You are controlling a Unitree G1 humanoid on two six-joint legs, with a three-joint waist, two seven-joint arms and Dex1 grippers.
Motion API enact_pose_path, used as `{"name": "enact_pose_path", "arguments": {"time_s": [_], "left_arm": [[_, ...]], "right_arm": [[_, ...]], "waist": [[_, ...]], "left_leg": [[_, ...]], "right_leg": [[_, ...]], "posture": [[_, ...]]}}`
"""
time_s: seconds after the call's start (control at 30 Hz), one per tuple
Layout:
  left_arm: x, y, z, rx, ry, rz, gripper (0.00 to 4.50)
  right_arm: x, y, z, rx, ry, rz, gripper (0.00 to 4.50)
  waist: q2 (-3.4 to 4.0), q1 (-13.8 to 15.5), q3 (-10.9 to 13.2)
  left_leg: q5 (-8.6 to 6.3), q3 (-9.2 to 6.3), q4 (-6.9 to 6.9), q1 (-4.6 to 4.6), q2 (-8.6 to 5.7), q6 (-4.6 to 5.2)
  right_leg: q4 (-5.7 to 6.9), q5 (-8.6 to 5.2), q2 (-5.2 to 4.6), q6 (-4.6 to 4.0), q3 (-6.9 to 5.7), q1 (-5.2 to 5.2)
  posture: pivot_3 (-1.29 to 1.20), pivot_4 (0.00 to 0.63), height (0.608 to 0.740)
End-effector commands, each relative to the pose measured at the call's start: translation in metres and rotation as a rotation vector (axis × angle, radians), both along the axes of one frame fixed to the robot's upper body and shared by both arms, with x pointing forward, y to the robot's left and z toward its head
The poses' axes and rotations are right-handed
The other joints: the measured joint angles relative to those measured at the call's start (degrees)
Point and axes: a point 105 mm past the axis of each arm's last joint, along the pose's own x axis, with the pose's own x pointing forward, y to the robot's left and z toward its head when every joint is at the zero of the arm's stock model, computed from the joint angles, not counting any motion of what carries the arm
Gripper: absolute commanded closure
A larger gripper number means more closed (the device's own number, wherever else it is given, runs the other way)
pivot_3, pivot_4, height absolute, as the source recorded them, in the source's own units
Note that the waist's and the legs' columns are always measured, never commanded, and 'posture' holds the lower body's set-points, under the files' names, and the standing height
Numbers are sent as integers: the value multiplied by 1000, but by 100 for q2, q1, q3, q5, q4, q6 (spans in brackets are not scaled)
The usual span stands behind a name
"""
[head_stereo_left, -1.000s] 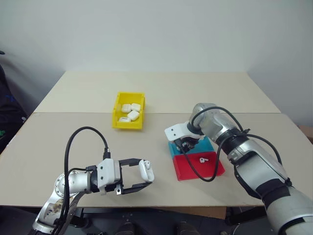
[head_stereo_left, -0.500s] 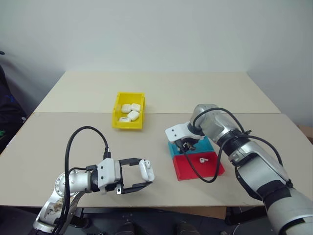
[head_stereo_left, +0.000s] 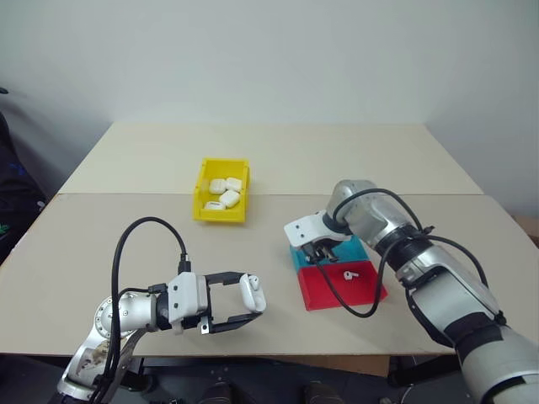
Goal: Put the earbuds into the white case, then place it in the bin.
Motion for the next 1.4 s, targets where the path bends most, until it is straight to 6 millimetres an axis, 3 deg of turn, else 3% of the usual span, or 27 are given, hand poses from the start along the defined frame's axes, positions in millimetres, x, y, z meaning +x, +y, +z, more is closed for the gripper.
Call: {"name": "enact_pose_path", "arguments": {"time_s": [0.03,0.33,0.5,0.6,0.73,0.9,1.07,1.4], "left_arm": [[0,-1,16,-36,-46,-9,1733],[1,-2,47,-57,-105,-33,1733],[10,-15,82,-148,-133,-54,1733],[13,-23,97,-190,-98,-53,1733],[14,-36,113,-253,-77,-78,1733],[17,-45,123,-261,-104,-119,1733],[12,-53,132,-277,-124,-176,1733],[11,-57,129,-266,-134,-216,1733]], "right_arm": [[1,2,30,115,-60,-4,3817],[-26,-19,109,554,-57,-81,3817],[-50,-40,171,934,-85,-143,3817],[-68,-46,197,1145,-39,-149,3817],[-101,-52,220,1445,163,-98,3817],[-130,-55,222,1596,417,-48,3817],[-146,-33,206,1610,470,-30,3817],[-149,-11,187,1585,482,-66,3817]], "waist": [[0,4,0],[0,23,0],[-2,34,2],[-3,7,2],[-4,2,2],[-3,9,2],[-3,-7,1],[-4,-1,1]], "left_leg": [[0,0,0,-1,0,0],[0,-1,0,-4,0,0],[0,-3,2,-4,-1,-1],[0,-6,2,-2,-1,0],[-1,-12,0,-2,0,0],[0,-14,2,1,-2,1],[0,-17,2,-2,-2,1],[1,-20,4,-4,-3,2]], "right_leg": [[0,0,0,0,0,-1],[-3,-1,-3,2,-4,3],[-3,0,-3,3,-4,4],[-5,0,-1,4,-3,8],[-4,0,2,5,-2,11],[-2,3,3,6,-1,16],[-4,3,7,6,1,13],[-8,3,6,11,1,16]], "posture": [[0,150,740],[0,150,740],[0,150,740],[0,150,740],[0,150,740],[0,150,740],[0,150,740],[0,150,740]]}}
